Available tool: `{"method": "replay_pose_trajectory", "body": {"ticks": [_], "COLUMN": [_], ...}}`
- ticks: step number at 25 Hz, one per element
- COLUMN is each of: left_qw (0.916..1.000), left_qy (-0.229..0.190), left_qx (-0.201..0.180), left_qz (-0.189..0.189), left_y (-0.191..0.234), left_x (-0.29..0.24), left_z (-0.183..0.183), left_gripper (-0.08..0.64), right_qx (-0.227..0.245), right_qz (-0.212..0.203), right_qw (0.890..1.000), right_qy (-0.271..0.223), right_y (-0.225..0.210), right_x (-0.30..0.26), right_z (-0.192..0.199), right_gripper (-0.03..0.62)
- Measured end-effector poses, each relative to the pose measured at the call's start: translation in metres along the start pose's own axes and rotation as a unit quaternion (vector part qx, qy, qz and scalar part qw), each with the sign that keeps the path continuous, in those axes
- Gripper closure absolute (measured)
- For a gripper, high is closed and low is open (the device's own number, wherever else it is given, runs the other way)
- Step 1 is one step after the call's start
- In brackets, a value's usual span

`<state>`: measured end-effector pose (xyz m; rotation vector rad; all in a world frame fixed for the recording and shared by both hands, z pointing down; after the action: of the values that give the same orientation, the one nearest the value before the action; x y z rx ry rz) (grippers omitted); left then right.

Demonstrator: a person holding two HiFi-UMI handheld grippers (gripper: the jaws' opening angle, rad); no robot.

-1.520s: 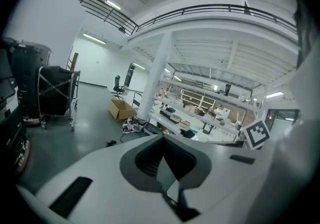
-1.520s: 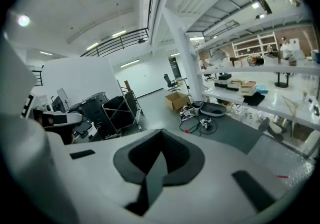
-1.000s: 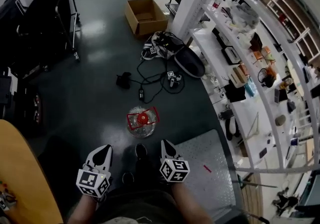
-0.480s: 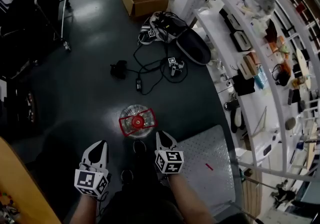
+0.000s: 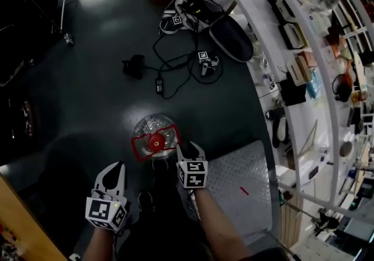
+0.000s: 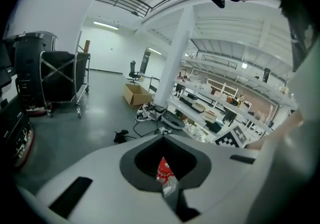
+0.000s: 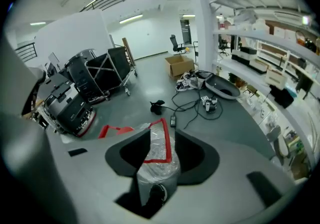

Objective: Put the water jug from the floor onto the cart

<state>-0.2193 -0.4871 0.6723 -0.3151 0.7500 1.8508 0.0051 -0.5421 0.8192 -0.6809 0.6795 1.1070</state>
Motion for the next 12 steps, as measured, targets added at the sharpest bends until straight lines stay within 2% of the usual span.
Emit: {"method": "replay_pose_trajectory", "body": {"ticks": [5,12], "left_qw": [0.9997,0.9992], "left_qy": [0.017,0.025], "left_qx": [0.017,0.031], "left_qz": [-0.007,-0.007], "left_y": [0.010,0.014], "left_x": [-0.024,-0.045], "left_z": [0.010,0.016], "left_gripper": [0.555,0.555], "right_qx": [0.007,0.034], "right_qz": [-0.027,-0.035], "right_qw": [0.998,0.993], "right_qy": [0.051,0.104], "right_y": [-0.007,-0.013], "right_x": [-0.041,-0.079], "right_z": [0.006,0.018], "right_gripper": [0.466,0.468]}}
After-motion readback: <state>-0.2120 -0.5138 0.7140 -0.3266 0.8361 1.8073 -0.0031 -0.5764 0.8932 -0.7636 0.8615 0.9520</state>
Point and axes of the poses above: the fingertips, and each gripper's own axes: x backward along the fingers, y to its left, z out of its underside, the point moved 3 cm from there along x, backward along the fingers, and after that the axes turned 2 degrees about x, right-handed, at the moved point
